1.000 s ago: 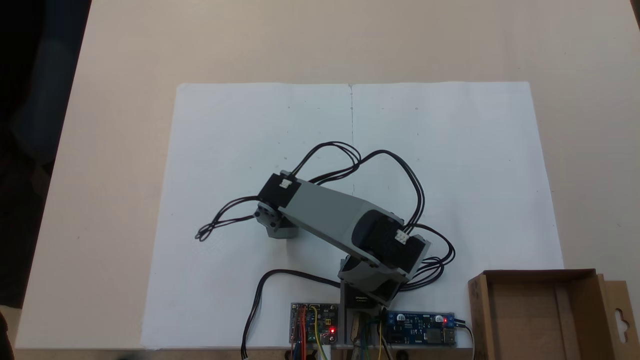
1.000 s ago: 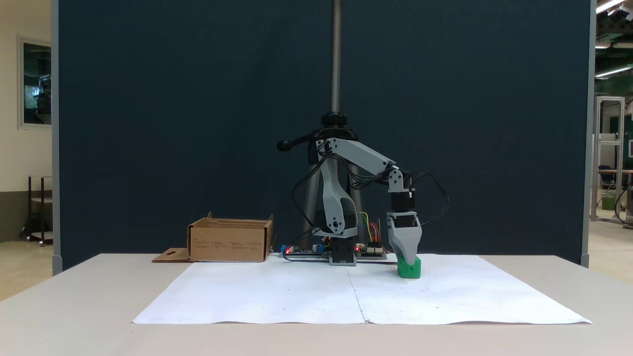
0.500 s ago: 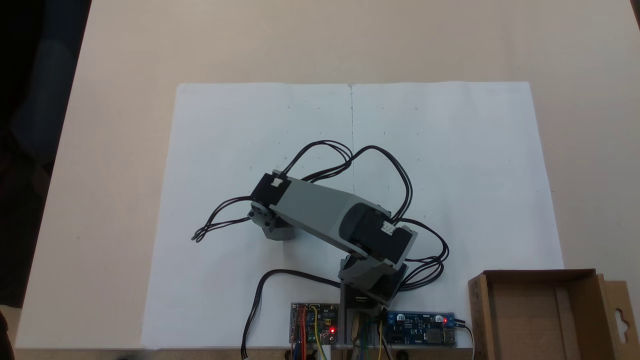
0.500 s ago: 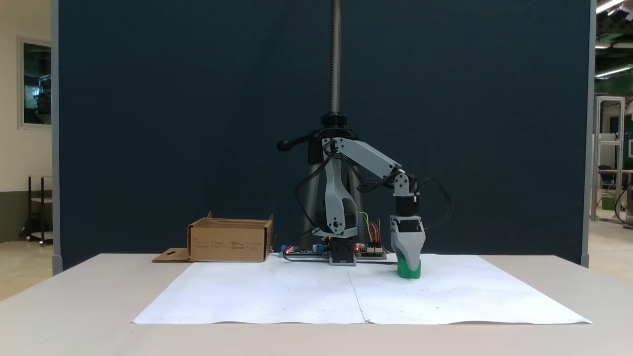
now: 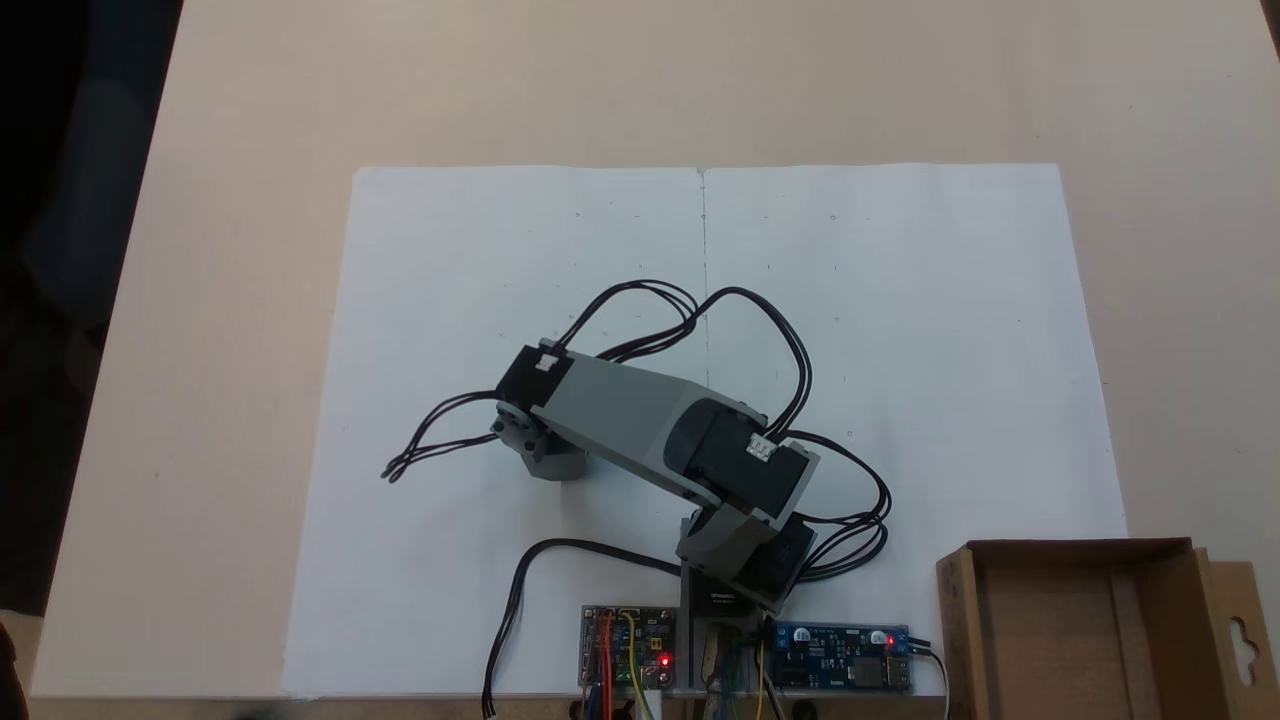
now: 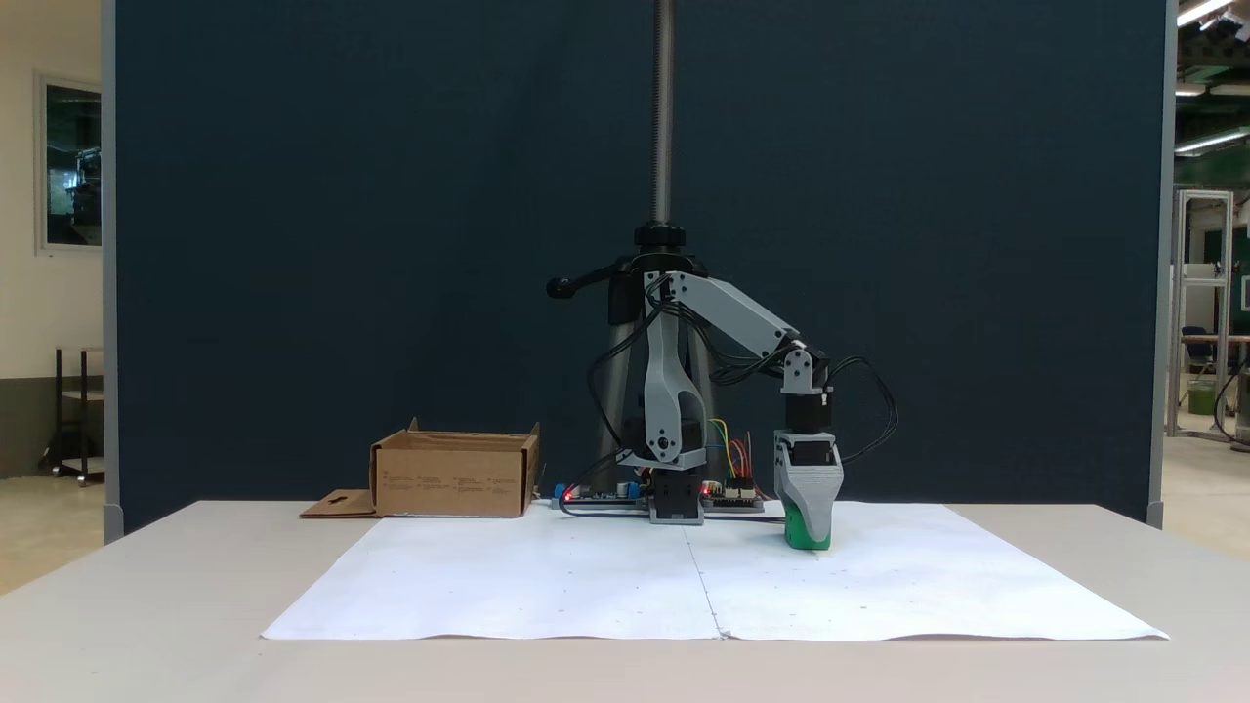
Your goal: Grasp a green dice and put it in the bin.
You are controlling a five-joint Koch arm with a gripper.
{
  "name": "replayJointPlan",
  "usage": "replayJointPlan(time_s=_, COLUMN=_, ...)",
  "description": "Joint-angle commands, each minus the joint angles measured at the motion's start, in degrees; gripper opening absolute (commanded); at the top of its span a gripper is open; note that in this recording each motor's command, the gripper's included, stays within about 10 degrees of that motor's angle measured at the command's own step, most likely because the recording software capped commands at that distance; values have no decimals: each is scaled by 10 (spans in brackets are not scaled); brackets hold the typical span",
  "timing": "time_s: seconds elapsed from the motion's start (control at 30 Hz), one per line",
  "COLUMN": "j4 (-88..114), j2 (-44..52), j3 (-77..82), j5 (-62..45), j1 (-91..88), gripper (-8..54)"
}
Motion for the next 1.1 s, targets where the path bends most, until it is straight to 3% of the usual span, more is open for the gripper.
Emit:
replayJointPlan(time_s=0.0, j4=-21, j2=5, j3=-19, j5=48, j1=-5, gripper=416)
replayJointPlan(time_s=1.07, j4=-25, j2=-30, j3=-18, j5=48, j1=2, gripper=415)
